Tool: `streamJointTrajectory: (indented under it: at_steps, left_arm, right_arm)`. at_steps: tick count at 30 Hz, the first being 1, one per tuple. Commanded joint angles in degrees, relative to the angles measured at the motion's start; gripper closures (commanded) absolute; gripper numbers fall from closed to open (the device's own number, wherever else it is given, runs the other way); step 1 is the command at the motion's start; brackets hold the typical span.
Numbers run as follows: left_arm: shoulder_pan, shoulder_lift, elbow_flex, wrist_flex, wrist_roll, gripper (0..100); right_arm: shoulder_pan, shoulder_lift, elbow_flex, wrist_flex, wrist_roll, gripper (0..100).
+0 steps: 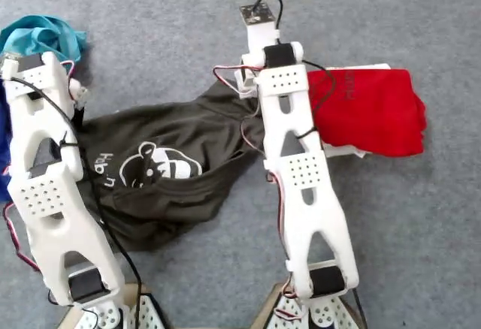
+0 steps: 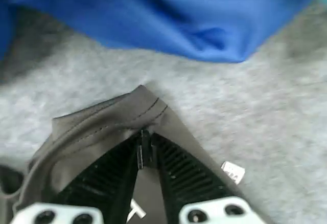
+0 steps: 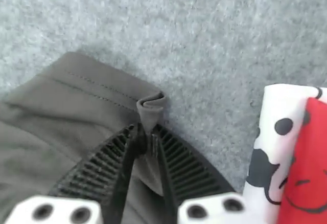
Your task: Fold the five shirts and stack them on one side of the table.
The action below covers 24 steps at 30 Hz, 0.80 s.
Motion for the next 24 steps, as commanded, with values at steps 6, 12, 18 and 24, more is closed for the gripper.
streamJointTrajectory:
  at_steps: [6, 12, 18, 24]
  left_arm:
    - [-0.7, -1.1, 4.2, 4.7, -4.0, 97]
    - [-0.5, -0.5, 4.7, 4.7, -4.0, 97]
    - [-1.1, -2.5, -2.9, 9.9, -6.1, 95]
    - [-3.0, -3.5, -12.6, 16.4, -6.9, 84]
  right_arm:
    - [-0.3, -0.4, -1.4, -1.5, 0.4, 98.4]
    - [-0.3, -0.3, -1.4, -1.5, 0.4, 98.3]
    - [-0.4, 1.0, -1.4, -1.6, 2.5, 98.3]
    - [-0.6, 1.4, -1.4, -1.6, 2.5, 98.3]
